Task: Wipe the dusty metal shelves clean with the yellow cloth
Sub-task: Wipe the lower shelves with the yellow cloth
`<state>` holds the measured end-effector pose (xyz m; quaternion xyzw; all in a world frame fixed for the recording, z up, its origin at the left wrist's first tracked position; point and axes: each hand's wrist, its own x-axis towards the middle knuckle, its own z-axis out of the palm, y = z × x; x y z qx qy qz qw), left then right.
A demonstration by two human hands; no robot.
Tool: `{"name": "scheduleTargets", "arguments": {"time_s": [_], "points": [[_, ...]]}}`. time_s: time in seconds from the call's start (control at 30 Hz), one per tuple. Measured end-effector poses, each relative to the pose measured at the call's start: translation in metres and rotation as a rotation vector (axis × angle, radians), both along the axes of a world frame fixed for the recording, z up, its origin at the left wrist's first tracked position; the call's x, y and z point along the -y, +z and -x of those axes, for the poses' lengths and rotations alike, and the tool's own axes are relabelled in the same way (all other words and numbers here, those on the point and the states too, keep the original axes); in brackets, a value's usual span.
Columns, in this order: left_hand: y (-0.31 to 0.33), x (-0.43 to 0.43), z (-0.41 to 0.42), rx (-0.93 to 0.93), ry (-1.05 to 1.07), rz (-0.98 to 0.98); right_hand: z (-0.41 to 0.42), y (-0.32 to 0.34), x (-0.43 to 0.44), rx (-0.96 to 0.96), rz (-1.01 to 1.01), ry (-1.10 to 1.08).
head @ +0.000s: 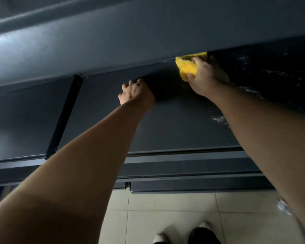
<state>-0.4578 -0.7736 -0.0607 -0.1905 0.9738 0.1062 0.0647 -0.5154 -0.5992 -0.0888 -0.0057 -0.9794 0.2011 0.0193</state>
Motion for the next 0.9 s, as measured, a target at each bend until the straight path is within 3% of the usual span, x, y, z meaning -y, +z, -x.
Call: {"name": "scheduleTargets", "arguments": {"time_s": [0.4,0.57,0.9], "points": [[0.012,-0.04,-0.022,-0.006,-0.15,-0.027,-0.028,0.016,-0.068,0.019,-0.068,-0.1],[0.01,-0.014,-0.019,-0.04,-0.064,-0.027,-0.015,0.014,-0.039,0.016,-0.078,0.015],[-0.006,0.024,-0.008,-0.134,-0.072,0.008,0.006,0.008,0.082,0.005,0.116,0.339]]}}
